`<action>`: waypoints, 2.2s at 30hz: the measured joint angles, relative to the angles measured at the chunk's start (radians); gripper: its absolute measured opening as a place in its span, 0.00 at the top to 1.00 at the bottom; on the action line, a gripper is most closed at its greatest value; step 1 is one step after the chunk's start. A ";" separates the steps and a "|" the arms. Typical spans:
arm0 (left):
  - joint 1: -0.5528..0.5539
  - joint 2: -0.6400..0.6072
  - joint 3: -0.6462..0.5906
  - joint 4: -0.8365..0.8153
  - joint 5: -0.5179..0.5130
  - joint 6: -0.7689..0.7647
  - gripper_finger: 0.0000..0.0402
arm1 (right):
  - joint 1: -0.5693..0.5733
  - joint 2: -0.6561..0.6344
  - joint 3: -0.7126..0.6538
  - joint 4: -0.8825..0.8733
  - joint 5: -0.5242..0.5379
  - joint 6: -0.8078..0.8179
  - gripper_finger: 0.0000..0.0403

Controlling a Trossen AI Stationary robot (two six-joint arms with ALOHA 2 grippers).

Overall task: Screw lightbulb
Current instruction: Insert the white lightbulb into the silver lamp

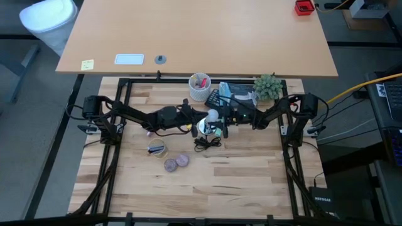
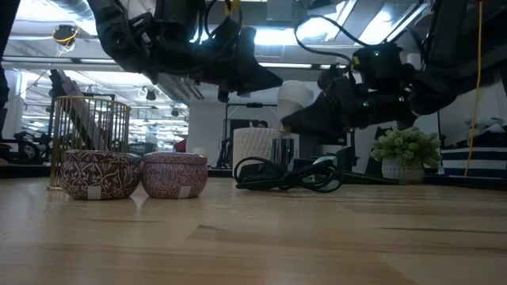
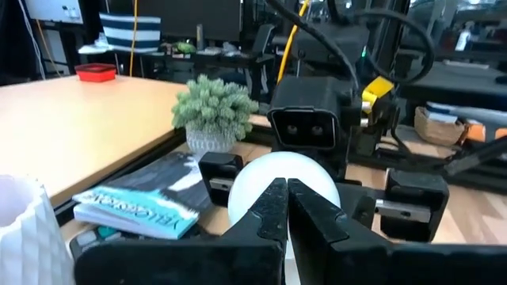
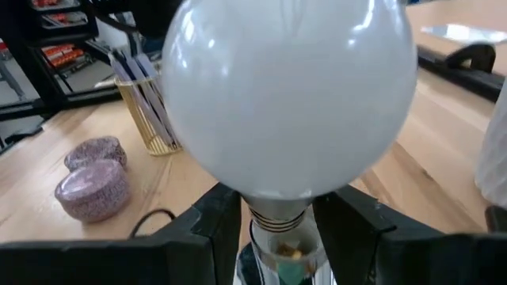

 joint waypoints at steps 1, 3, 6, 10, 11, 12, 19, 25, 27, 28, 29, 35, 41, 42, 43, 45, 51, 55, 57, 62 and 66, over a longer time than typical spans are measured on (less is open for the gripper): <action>0.000 0.000 0.000 -0.009 0.000 0.000 0.99 | 0.000 0.000 0.000 -0.009 0.001 0.000 0.63; 0.000 0.000 0.000 -0.024 0.000 0.000 0.99 | 0.000 0.000 0.000 -0.023 0.022 -0.001 0.63; 0.000 0.000 -0.001 -0.025 0.000 0.008 0.99 | 0.000 0.000 0.000 -0.026 0.036 -0.002 0.63; 0.000 -0.002 -0.001 -0.019 0.001 0.042 0.99 | 0.000 0.000 0.000 -0.025 0.037 -0.002 0.63; 0.000 -0.002 -0.001 -0.013 0.001 0.047 0.99 | 0.000 0.000 0.000 -0.026 0.037 -0.002 0.63; 0.000 -0.002 -0.001 -0.007 0.001 0.053 0.99 | 0.000 0.000 0.000 -0.029 0.037 -0.003 0.63; -0.001 -0.002 -0.002 0.081 0.001 0.117 0.99 | 0.000 0.000 0.000 -0.045 0.038 -0.020 0.63; 0.000 -0.003 0.001 0.113 0.001 0.150 0.99 | 0.000 0.000 0.000 -0.044 0.054 -0.027 0.63; 0.000 -0.003 0.001 0.111 0.001 0.150 0.99 | 0.000 0.000 0.000 -0.044 0.053 -0.028 0.63; 0.000 -0.003 0.001 0.111 0.001 0.150 0.99 | 0.000 -0.001 0.000 -0.044 0.053 -0.030 0.63; 0.000 -0.003 0.001 0.111 0.001 0.150 0.99 | 0.000 -0.001 0.000 -0.044 0.053 -0.034 0.63; 0.001 -0.003 0.001 0.101 0.001 0.164 0.99 | 0.000 -0.001 0.000 -0.044 0.053 -0.052 0.63; 0.001 -0.003 0.001 0.097 0.001 0.168 0.99 | 0.042 -0.001 0.000 -0.036 0.120 -0.048 0.63; 0.001 -0.003 0.001 0.097 0.001 0.168 0.99 | 0.057 -0.001 0.000 -0.033 0.135 -0.053 0.63; 0.001 -0.003 0.001 0.097 0.001 0.167 0.99 | 0.071 -0.001 0.000 -0.033 0.159 -0.056 0.63; 0.001 -0.003 0.002 0.088 0.001 0.167 0.99 | 0.094 -0.001 0.000 -0.033 0.213 -0.058 0.63; 0.001 -0.003 0.002 0.069 0.001 0.164 0.99 | 0.105 -0.001 0.000 -0.051 0.291 -0.081 0.63; 0.001 -0.003 0.002 0.057 0.001 0.164 0.99 | 0.105 -0.001 0.000 -0.052 0.292 -0.083 0.63; 0.001 -0.003 0.002 0.052 0.001 0.164 0.99 | 0.105 -0.001 0.000 -0.062 0.292 -0.083 0.63; 0.001 -0.003 0.002 0.056 0.012 0.164 0.99 | 0.105 -0.003 0.002 -0.094 0.292 -0.083 0.63; -0.001 -0.003 0.004 0.062 0.035 0.160 0.99 | 0.105 -0.003 0.002 -0.094 0.292 -0.083 0.63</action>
